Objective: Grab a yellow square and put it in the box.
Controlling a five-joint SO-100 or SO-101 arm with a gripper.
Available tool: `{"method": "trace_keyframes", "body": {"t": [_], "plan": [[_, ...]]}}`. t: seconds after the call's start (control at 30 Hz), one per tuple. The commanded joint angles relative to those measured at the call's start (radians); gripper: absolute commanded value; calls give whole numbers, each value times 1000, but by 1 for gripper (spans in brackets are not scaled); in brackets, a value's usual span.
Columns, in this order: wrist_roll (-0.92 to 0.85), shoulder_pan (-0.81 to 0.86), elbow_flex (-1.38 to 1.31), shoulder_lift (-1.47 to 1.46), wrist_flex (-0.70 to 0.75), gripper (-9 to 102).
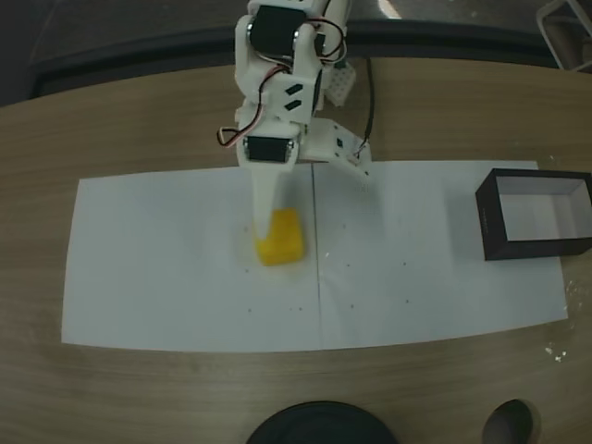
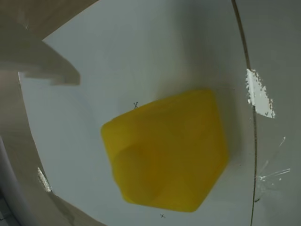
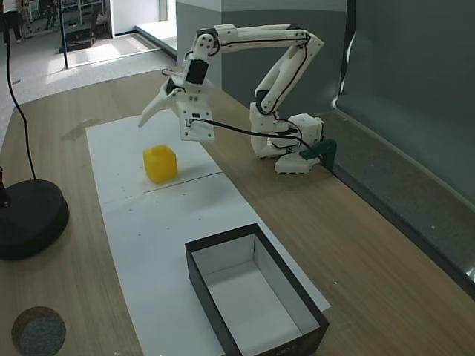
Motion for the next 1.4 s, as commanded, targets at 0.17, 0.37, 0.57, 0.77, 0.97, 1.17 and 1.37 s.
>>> {"method": "trace_keyframes", "body": {"t": [0.17,0.37,0.57,0.77,0.97,1.17,1.37], "plan": [[9,-84,-239,-337,21,39],[14,-63,-345,-462,14,39],[11,-49,-408,-554,12,32],[11,-95,-408,-569,18,13],[25,-261,-577,-410,181,13],[41,-678,-953,-140,431,13],[51,-1039,-1201,-193,446,13]]}}
